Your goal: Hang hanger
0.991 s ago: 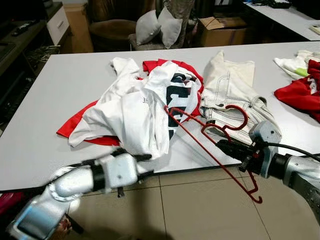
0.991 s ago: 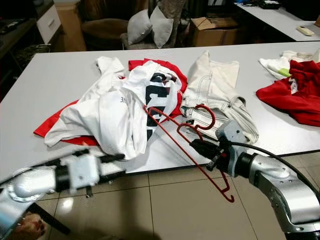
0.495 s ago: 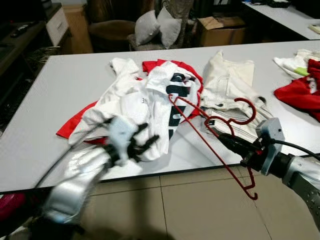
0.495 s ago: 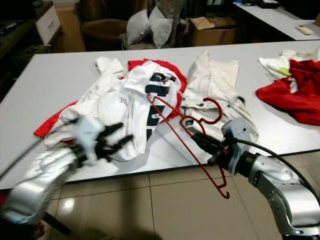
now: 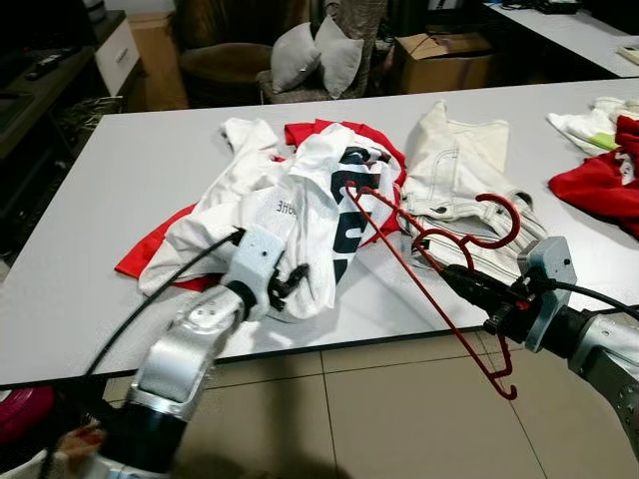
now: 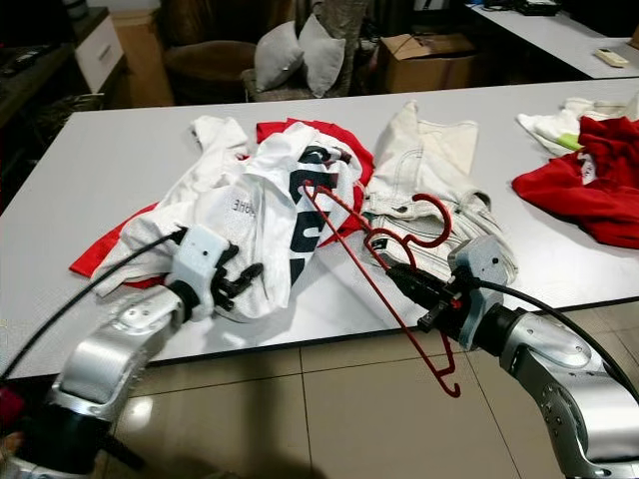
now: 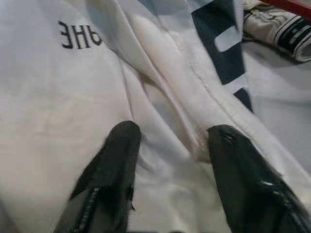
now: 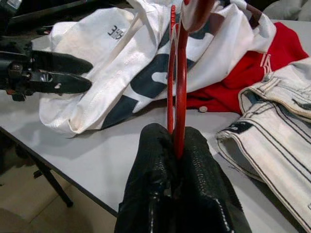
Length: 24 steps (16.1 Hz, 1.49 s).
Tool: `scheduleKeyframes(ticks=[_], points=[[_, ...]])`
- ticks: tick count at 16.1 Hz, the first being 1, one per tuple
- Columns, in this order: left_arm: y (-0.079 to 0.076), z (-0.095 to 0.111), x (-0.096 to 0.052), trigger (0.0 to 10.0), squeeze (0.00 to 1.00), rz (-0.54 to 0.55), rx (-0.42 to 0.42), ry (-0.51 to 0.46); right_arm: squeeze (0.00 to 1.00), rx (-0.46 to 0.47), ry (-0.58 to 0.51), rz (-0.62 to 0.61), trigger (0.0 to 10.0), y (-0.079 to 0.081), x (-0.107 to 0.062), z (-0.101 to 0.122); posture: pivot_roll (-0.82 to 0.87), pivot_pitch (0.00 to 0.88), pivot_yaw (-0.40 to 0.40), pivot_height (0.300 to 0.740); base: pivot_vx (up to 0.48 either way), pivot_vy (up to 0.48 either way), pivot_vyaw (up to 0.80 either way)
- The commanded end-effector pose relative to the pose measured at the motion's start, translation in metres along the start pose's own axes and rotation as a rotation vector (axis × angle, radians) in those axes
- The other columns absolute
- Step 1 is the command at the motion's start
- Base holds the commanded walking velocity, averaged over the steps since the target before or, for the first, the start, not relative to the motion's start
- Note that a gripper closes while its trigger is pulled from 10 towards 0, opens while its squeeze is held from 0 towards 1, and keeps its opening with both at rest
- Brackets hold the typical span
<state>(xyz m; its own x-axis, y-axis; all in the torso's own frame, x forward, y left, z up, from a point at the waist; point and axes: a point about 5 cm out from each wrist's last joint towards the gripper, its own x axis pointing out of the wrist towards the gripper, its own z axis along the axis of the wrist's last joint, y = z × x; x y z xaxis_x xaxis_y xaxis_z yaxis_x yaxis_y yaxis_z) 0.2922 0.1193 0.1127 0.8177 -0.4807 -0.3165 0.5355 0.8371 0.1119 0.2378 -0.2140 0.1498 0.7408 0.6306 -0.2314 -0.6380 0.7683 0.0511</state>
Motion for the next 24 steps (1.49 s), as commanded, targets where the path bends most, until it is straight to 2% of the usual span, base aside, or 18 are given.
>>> scheduleKeyframes(ticks=[1, 9, 12, 24], points=[[0.001, 0.000, 0.001, 0.0, 0.00, -0.002, 0.009, 0.011, 0.00, -0.013, -0.019, 0.003, 10.0, 0.002, -0.001, 0.004, -0.20, 0.000, 0.065, 0.740, 0.000, 0.000, 0.00], [0.000, -0.003, 0.003, 0.0, 0.00, 0.012, 0.034, -0.003, 0.00, -0.022, -0.024, 0.006, 10.0, 0.004, 0.001, 0.005, -0.20, 0.000, 0.068, 0.740, 0.000, 0.000, 0.00], [0.005, -0.006, 0.006, 0.0, 0.00, 0.044, 0.039, 0.004, 0.00, -0.024, -0.027, 0.006, 10.0, 0.004, 0.000, 0.005, -0.20, 0.000, 0.071, 0.740, 0.000, 0.000, 0.00], [0.009, 0.001, 0.016, 0.0, 0.00, 0.087, -0.046, -0.095, 0.00, -0.030, -0.050, 0.005, 10.0, 0.005, -0.003, 0.008, -0.21, 0.000, 0.079, 0.740, 0.000, 0.000, 0.00]])
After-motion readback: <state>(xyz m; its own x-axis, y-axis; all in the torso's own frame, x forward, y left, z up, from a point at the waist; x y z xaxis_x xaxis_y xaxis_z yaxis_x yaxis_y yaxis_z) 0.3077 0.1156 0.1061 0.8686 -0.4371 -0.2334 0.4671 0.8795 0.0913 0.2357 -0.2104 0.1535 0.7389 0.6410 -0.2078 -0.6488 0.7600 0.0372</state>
